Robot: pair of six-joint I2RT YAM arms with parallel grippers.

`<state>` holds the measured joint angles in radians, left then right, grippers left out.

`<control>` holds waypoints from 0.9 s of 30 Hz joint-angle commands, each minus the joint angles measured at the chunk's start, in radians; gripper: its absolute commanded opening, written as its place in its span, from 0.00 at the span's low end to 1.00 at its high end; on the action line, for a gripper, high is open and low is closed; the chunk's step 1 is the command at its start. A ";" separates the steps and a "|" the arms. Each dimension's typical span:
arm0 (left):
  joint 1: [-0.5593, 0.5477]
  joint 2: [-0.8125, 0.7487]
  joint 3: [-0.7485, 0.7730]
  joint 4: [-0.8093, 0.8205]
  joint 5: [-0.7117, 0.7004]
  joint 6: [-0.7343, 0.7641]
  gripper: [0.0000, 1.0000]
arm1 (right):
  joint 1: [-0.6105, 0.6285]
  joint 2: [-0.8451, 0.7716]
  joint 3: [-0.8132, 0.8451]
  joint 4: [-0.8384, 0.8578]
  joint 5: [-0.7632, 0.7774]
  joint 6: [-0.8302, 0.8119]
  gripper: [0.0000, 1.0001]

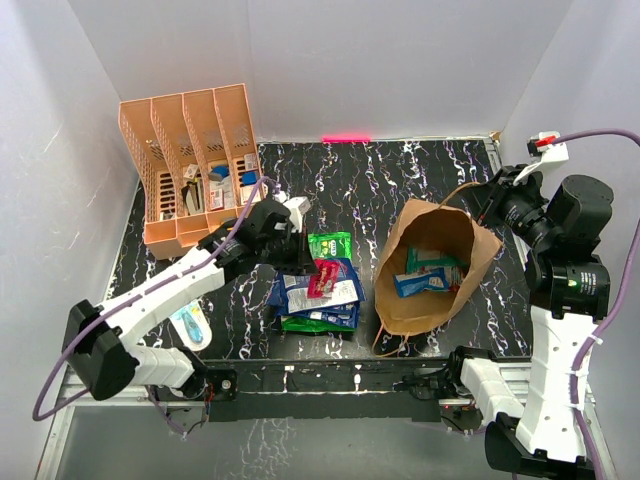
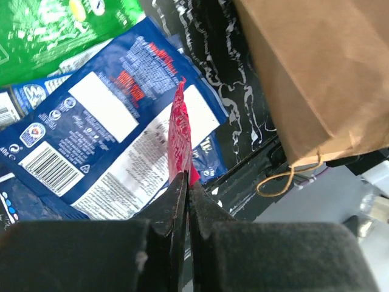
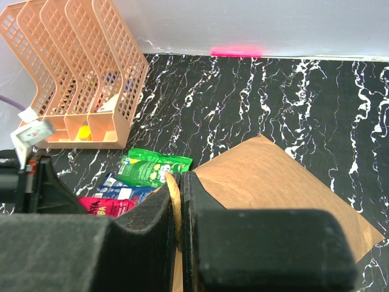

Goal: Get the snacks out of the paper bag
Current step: Place the snack at the center of the board.

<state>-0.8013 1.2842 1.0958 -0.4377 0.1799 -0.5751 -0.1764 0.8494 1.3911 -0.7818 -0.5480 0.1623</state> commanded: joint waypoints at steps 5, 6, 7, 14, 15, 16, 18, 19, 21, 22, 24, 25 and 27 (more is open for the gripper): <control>0.178 0.057 -0.140 0.078 0.272 -0.071 0.00 | 0.006 -0.019 -0.005 0.079 0.001 -0.004 0.08; 0.196 0.066 -0.153 0.091 0.292 -0.075 0.00 | 0.006 -0.018 -0.003 0.078 0.003 -0.005 0.08; 0.201 0.076 -0.161 0.097 0.307 -0.078 0.00 | 0.006 -0.018 -0.001 0.078 0.003 -0.005 0.08; 0.207 0.114 -0.138 0.000 0.175 -0.008 0.00 | 0.006 -0.018 -0.002 0.075 0.005 -0.006 0.08; 0.208 0.118 -0.122 -0.021 0.159 0.011 0.02 | 0.006 -0.019 -0.003 0.076 0.005 -0.007 0.08; 0.207 0.121 -0.103 -0.039 0.144 0.024 0.16 | 0.006 -0.017 -0.006 0.079 0.002 -0.005 0.08; 0.207 0.106 -0.087 -0.072 0.084 0.044 0.35 | 0.006 -0.015 -0.006 0.079 -0.002 -0.003 0.08; 0.208 0.092 -0.084 -0.085 0.049 0.048 0.43 | 0.006 -0.015 -0.005 0.077 -0.002 -0.004 0.08; 0.207 0.029 -0.081 -0.097 -0.046 0.059 0.56 | 0.006 -0.015 0.001 0.074 0.001 -0.004 0.08; 0.208 0.001 -0.079 -0.103 -0.078 0.067 0.62 | 0.005 -0.016 0.004 0.073 0.003 -0.005 0.08; 0.206 -0.049 -0.068 -0.095 -0.108 0.086 0.63 | 0.006 -0.018 0.002 0.074 0.003 -0.004 0.08; 0.206 -0.075 -0.062 -0.075 -0.097 0.092 0.63 | 0.005 -0.018 -0.001 0.075 0.000 -0.004 0.08; 0.200 -0.124 -0.060 0.006 -0.023 0.099 0.60 | 0.006 -0.018 -0.007 0.081 -0.007 -0.001 0.08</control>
<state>-0.5976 1.2781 0.9802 -0.5030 0.1497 -0.5179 -0.1764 0.8440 1.3781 -0.7815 -0.5484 0.1627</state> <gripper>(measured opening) 0.623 0.078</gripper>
